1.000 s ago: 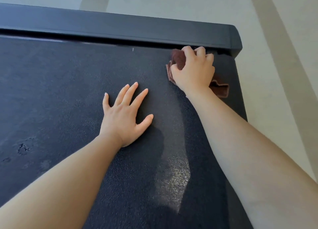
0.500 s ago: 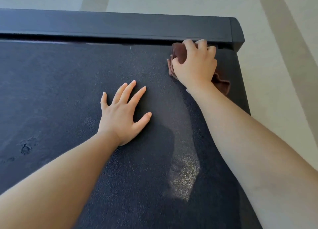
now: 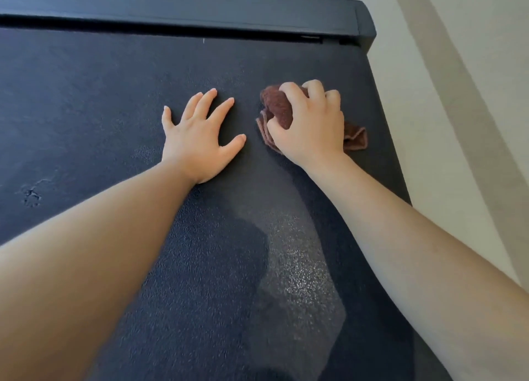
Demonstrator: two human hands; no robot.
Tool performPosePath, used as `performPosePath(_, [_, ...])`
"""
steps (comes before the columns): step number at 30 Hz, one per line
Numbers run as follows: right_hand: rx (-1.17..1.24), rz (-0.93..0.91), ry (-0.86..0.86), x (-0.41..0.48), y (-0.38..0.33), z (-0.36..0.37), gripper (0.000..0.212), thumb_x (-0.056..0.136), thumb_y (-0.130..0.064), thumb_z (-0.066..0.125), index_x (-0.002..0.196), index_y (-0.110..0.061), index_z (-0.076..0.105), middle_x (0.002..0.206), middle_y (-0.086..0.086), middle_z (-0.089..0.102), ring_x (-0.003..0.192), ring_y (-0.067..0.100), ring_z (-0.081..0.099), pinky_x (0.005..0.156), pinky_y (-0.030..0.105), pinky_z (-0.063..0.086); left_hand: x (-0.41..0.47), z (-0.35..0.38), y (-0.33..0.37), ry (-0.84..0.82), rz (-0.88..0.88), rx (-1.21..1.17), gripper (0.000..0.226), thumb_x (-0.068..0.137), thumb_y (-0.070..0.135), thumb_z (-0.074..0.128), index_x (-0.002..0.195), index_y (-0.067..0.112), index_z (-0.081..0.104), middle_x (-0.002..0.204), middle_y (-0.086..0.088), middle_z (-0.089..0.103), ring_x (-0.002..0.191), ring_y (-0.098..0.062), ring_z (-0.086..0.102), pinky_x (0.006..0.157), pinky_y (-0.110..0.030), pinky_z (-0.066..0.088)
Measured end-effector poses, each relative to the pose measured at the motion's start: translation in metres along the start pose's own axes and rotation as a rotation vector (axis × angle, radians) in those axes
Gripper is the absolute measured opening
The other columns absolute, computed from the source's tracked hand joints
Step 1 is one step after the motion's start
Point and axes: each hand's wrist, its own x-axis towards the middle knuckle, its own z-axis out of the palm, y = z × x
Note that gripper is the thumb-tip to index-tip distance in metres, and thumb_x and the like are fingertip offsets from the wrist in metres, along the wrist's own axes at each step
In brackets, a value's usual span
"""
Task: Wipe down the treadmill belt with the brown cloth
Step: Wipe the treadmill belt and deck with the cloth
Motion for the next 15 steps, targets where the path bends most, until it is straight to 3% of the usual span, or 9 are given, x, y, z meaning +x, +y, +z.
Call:
performPosePath(7, [0.012,-0.007,0.023,-0.117,-0.021,-0.024,0.049,0.083,-0.051,0.052,0.126,-0.029,0.051,0.125,0.004,0.050,0.103,0.029,0.045,0.082,0.043,0.049,-0.014,0.002,-0.004,0.048,0.057,-0.056,0.059,0.092,0.052,0.034,0.145,0.025,0.028,0.156,-0.005,0.020,0.144,-0.024,0.013,0.114,-0.056,0.006])
performPosePath(15, [0.077,-0.076,-0.139,-0.261,-0.047,-0.065,0.048,0.079,-0.043,0.059,0.124,-0.025,0.056,0.131,0.005,0.049,0.111,0.032,0.043,0.083,0.048,0.048,-0.144,-0.014,-0.016,-0.048,0.251,-0.081,0.057,0.095,0.042,0.035,0.147,0.019,0.028,0.156,-0.007,0.019,0.144,-0.028,0.013,0.114,-0.051,0.009])
